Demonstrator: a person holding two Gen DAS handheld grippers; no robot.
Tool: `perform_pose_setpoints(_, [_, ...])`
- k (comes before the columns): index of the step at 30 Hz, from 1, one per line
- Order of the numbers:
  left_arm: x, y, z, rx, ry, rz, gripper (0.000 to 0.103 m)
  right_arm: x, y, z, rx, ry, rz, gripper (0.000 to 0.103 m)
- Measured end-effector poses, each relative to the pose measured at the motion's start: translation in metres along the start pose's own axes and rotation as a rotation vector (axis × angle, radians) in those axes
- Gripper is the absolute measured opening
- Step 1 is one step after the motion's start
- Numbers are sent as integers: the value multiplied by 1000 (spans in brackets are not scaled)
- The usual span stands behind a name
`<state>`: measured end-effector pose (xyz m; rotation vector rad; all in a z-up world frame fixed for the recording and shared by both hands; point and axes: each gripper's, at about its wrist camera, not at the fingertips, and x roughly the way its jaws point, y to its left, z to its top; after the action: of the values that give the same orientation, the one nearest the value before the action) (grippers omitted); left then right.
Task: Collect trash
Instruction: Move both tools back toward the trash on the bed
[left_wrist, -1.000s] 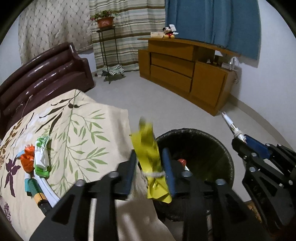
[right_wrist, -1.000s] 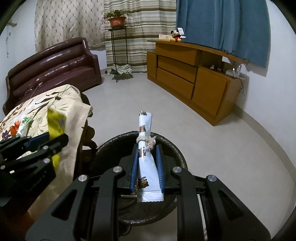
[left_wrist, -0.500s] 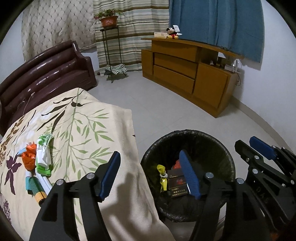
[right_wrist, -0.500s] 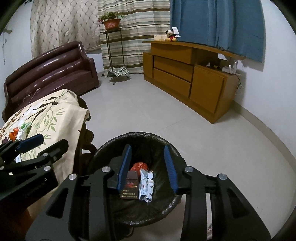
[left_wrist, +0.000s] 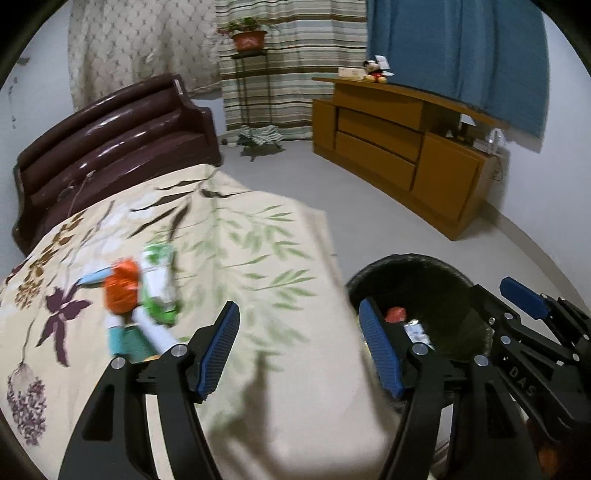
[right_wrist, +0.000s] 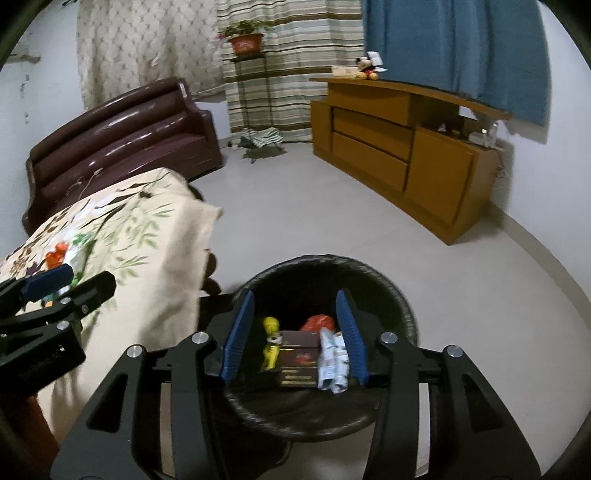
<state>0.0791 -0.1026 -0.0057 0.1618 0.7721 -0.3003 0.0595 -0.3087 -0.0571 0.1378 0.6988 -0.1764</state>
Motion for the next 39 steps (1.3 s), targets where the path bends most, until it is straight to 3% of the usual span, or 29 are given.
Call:
perform_pose_setpoints(15, [2, 81, -23, -119, 65, 143, 66, -6, 66, -5, -87, 25, 109, 45])
perform_pose_setpoints(39, [-2, 115, -44, -156, 126, 134, 66, -8, 95, -9, -138, 47, 147, 46])
